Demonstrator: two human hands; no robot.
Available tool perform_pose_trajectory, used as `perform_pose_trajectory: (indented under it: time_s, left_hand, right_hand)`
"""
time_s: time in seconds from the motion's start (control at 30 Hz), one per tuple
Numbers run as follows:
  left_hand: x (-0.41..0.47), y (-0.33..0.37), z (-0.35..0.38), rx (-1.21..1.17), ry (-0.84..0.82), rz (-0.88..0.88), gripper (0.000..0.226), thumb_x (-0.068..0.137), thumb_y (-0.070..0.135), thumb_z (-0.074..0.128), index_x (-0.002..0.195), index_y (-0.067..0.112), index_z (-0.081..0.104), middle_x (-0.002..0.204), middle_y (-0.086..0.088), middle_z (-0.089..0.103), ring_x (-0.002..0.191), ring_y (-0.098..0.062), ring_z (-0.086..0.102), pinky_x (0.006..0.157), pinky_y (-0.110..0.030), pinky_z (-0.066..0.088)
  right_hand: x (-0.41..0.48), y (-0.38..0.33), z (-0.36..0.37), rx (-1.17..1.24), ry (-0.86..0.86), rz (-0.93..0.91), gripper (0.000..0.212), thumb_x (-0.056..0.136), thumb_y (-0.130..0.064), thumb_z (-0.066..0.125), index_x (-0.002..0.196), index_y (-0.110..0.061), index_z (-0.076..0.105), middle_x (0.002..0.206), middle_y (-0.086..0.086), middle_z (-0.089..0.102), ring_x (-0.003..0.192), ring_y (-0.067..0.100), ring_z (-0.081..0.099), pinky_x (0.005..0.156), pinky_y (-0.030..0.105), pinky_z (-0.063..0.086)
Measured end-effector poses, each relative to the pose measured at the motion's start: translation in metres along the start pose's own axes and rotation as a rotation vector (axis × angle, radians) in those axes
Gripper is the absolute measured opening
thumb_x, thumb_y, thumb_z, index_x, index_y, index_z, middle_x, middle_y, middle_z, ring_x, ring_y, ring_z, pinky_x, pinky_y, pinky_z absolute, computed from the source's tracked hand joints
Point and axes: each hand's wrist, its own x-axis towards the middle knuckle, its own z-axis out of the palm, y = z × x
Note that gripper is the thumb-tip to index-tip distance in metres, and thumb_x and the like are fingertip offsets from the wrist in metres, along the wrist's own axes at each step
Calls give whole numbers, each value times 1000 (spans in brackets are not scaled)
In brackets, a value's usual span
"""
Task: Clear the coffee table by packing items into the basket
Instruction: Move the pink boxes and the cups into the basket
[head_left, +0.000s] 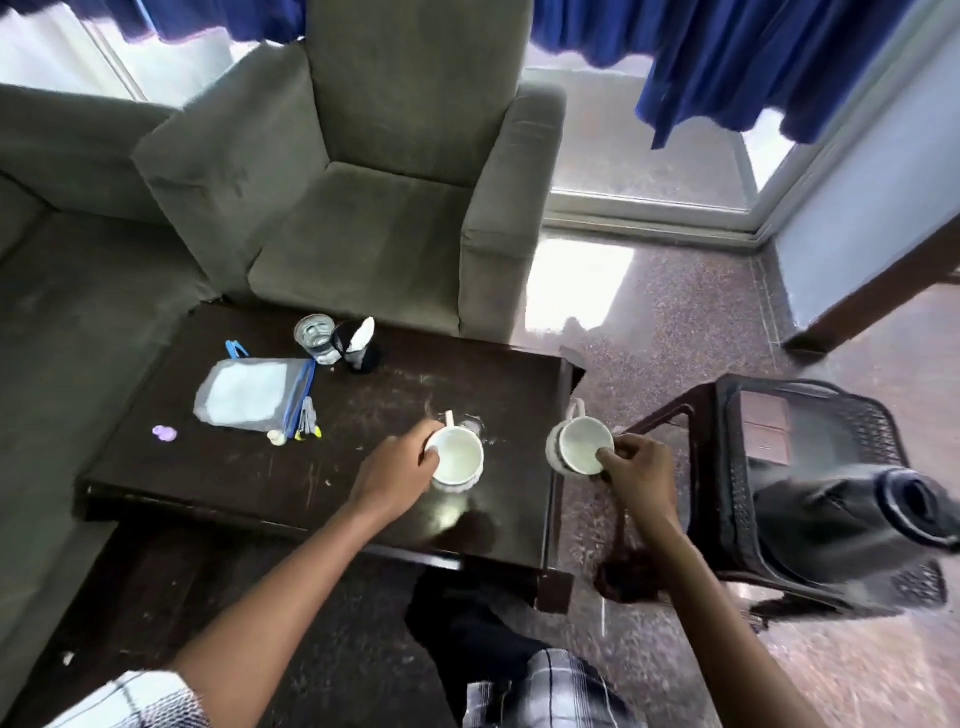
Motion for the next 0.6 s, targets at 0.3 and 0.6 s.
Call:
perform_pose_trajectory:
  time_s: [0.3, 0.6]
  left_hand:
    - [-53, 109, 56, -84, -23, 63, 29, 87, 21, 47, 114, 29, 54, 85, -8, 71, 79, -28, 67, 71, -40, 53]
    - [3, 259, 134, -288, -84, 115, 25, 90, 13, 49, 113, 21, 56, 72, -6, 68, 47, -7, 58, 47, -19, 41]
  right_hand:
    - [-14, 37, -123, 178, 84, 71, 17, 62, -25, 63, 71, -15, 73, 66, 7, 72, 60, 25, 70, 65, 52, 58]
    - [65, 77, -258, 371, 200, 156, 9, 81, 4, 59, 82, 4, 68, 56, 7, 64, 41, 12, 62, 40, 19, 50]
